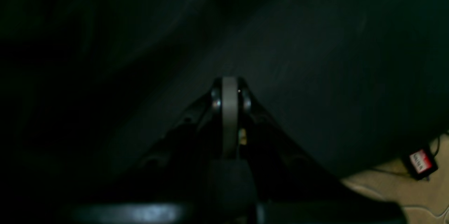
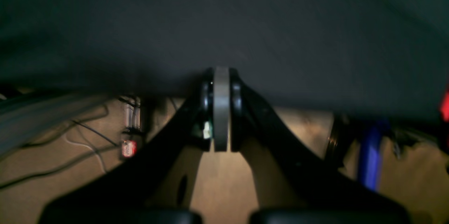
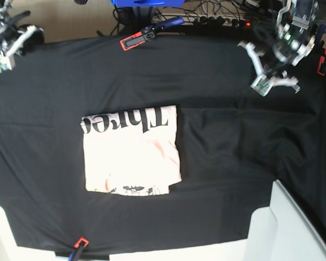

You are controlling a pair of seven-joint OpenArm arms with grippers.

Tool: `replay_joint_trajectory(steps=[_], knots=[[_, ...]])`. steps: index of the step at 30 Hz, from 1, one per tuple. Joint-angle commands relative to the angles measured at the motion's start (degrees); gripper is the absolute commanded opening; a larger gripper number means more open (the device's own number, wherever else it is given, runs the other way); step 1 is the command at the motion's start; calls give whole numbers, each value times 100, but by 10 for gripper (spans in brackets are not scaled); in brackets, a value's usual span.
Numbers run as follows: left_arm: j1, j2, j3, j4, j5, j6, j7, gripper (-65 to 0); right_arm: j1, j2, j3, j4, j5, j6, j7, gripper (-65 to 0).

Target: Fold the T-shirt properly

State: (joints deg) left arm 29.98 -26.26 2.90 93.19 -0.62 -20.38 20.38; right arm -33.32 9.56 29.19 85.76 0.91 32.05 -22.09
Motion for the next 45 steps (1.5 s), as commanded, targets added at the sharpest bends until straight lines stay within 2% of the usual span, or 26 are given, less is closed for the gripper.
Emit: replay_joint_trajectory(steps=[1,7,14,18,22,24,29,31,35,37,40,42,45], knots=[[163,-86,-136,286,-39,38,-126,-650,-136,33,83,62,37,8,86,-650],[1174,-77,-575,769,-12,56,-100,-650,-593,15,83,44,37,-19,68,-650],[1991,257,-971,681,-4,56,-91,-650,-787,-213,74,-624,28,-19,50,-650],[1965,257,-927,4,5,56,-91,-650,-461,-416,57,-1688,28,-27,-125,-650],[1147,266,-848,-1508,5,56,-91,-650,207,-380,30,-3200,10,-36,-134,-650],[611,239,-549,-2475,5,56,-91,-650,558,-372,-233,-3973,-280,-45,-134,-649],[-716,248,603,-4725,5,56,-108,-650,1490,-433,-1042,-5565,-1616,-45,-90,-649],[-1349,292,1429,-5719,5,56,-117,-650,1816,-477,-1244,-6118,-1748,-45,50,-649],[-2360,837,2941,-7415,-12,65,-135,-650,2211,-319,-1455,-7094,-1757,-62,762,-649],[-2615,1092,3284,-7811,-48,152,-135,-650,2282,-301,-1473,-7490,-1757,-317,1114,-649],[-2703,1329,3293,-7925,-48,495,-135,-650,2273,-301,-1473,-7815,-1757,-1021,1642,-649],[-2694,1373,3293,-7846,-56,539,-144,-650,2238,-301,-1464,-7877,-1757,-1460,1861,-649],[-2694,1409,3284,-7820,-56,539,-460,-650,2229,-301,-1438,-7877,-1757,-1724,1941,-649]])
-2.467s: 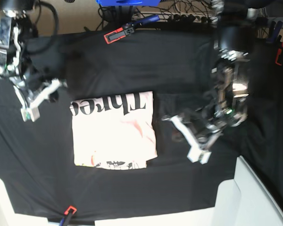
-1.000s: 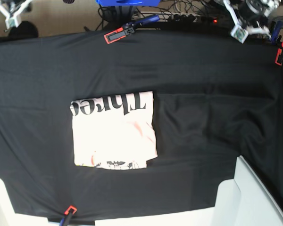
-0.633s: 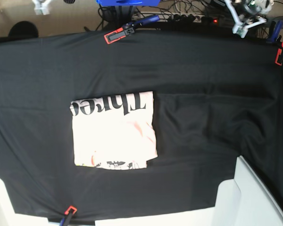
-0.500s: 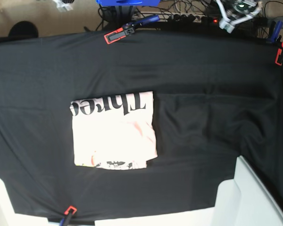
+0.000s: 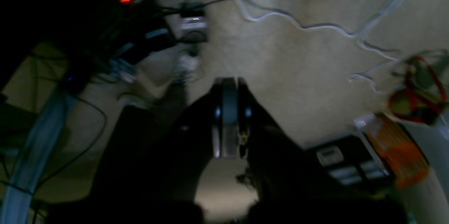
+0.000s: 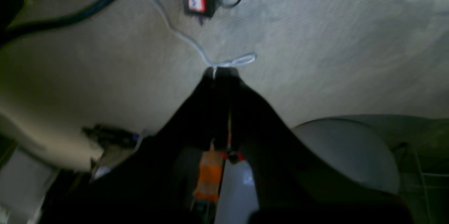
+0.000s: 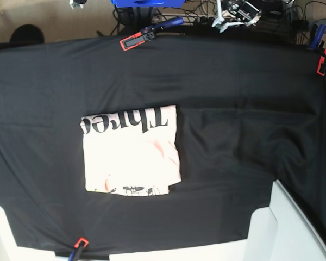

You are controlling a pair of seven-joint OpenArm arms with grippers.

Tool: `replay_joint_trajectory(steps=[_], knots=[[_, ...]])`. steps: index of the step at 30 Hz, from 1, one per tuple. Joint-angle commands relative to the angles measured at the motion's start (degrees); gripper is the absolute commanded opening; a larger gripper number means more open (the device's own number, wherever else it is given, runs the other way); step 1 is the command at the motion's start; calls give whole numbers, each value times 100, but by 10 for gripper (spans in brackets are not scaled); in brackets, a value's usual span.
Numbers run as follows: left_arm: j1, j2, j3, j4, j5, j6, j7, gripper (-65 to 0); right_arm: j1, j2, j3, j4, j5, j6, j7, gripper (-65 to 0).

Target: Fold the T-shirt properly

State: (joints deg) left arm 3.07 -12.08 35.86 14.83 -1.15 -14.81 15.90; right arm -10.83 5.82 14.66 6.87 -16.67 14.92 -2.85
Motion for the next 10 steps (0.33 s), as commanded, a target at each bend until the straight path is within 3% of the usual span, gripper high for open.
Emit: replay_joint_trajectory(steps=[1,10], knots=[[-4,-10,-12,16,-13,-18,-100,-650,-11,72,16,12,1,-10,8,-649],[-57,-36,-12,7,-13,-18,-153,-650,6,46,25,-24,1,-10,8,-649]])
